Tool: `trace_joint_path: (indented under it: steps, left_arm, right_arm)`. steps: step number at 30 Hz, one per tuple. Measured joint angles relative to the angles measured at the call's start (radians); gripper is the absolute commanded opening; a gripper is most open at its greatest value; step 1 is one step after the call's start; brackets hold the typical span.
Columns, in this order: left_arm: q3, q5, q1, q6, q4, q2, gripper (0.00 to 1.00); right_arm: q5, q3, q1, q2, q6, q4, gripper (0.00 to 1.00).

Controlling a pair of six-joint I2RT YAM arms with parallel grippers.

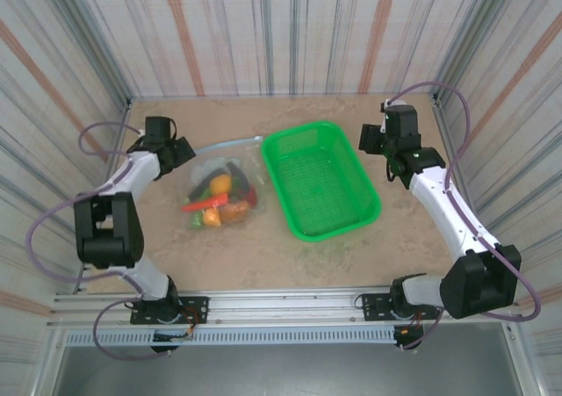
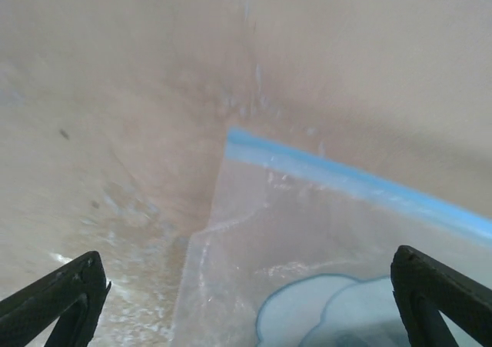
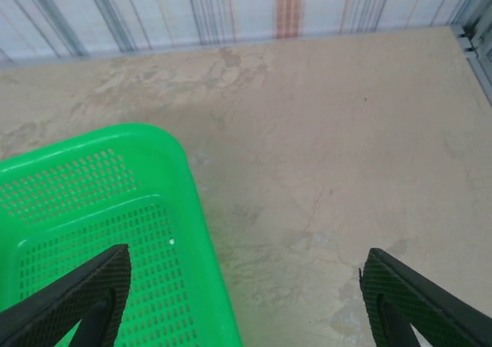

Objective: Place the food in the zip-top bag and seal the zipper

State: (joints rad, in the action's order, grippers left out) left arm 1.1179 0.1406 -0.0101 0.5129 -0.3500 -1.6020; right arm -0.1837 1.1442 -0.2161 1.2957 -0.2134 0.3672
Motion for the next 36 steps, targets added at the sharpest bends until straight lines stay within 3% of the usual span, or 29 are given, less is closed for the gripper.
trace_joint_path:
  steps: [6, 11, 15, 19, 26, 36]
  left_arm:
    - [-0.179, 0.029, 0.048, -0.149, 0.196, 0.327, 0.99]
    - [-0.310, 0.043, 0.208, -0.315, 0.381, 0.473, 0.99]
    - [-0.425, 0.009, 0.200, -0.446, 0.489, 0.552, 0.99]
    - [-0.433, -0.026, 0.150, -0.516, 0.523, 0.498, 0.99]
    - [-0.570, -0.150, -0.047, -0.501, 0.605, 0.345, 0.99]
    - [-0.684, -0.250, -0.069, -0.490, 0.927, 0.174, 0.99]
  right_arm:
    - [-0.026, -0.003, 0.045, -0.003, -0.042, -0.011, 0.99]
    - [0.025, -0.116, 0.068, -0.053, 0.018, -0.152, 0.99]
    - [0.087, -0.260, 0.087, -0.089, 0.088, -0.294, 0.99]
    - [0.100, -0.330, 0.132, -0.082, 0.113, -0.384, 0.99]
    - [0.107, -0.481, 0.258, 0.031, 0.124, -0.572, 0.99]
    - [0.167, -0.611, 0.331, 0.143, 0.147, -0.740, 0.99]
